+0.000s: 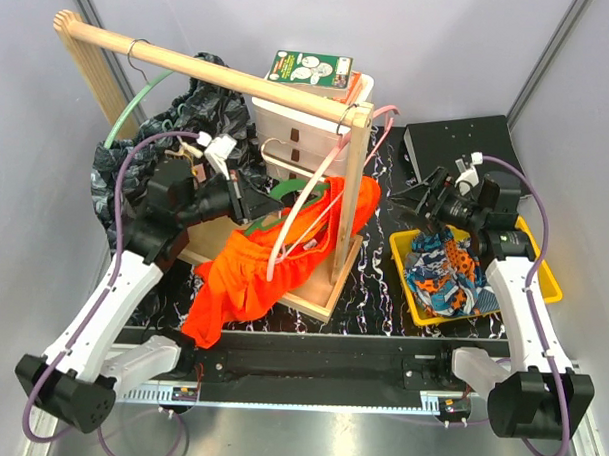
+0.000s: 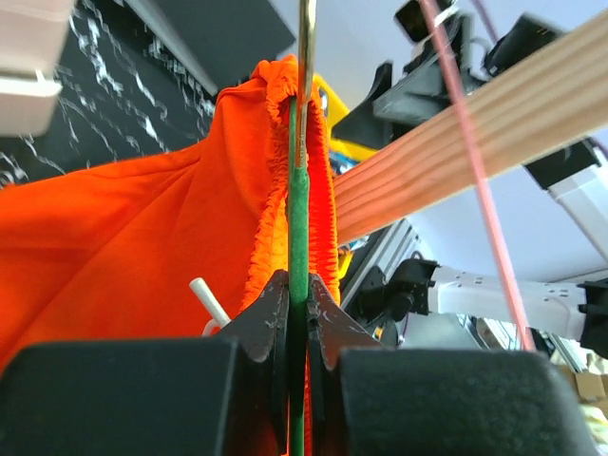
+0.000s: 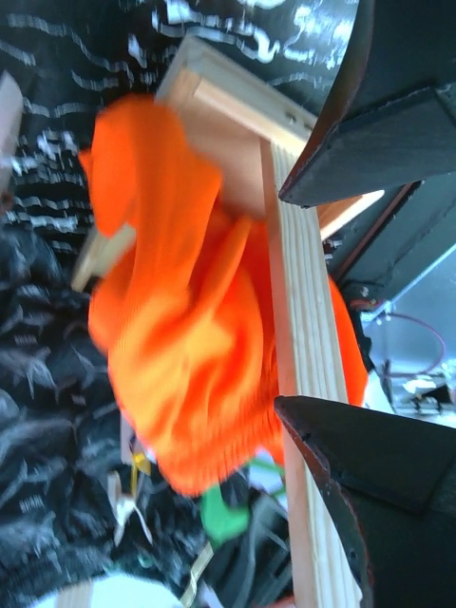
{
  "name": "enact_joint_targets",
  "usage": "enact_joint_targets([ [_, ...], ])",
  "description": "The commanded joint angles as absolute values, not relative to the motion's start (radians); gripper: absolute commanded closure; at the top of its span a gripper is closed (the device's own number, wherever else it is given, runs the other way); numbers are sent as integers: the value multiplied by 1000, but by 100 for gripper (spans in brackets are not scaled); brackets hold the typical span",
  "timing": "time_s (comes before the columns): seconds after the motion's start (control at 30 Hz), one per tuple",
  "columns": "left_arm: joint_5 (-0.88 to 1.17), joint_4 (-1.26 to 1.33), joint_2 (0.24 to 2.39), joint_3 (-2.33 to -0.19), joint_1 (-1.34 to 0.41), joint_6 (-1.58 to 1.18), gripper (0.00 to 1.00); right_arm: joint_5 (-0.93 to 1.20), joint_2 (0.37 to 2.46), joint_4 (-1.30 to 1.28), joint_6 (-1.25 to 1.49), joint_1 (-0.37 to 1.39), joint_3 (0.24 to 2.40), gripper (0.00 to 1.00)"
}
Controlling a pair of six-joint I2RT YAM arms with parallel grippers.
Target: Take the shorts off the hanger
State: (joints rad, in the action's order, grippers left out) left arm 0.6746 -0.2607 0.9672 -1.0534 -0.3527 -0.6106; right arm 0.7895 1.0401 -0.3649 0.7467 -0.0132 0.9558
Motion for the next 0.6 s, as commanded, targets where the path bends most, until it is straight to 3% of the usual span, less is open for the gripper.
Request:
enact_joint_targets([
  [0.0,615,-141,1022,-1091,-409,-618,100,900,1048,-203,827,-6,934,14],
  [0.33,592,-141,1135,-1155,-488,-600,100,835,1095,-202,804,97,963,18],
  [0.57,606,-178,1193,-1222,-494,-554,100,704,1190,-276,735,212,1081,27],
])
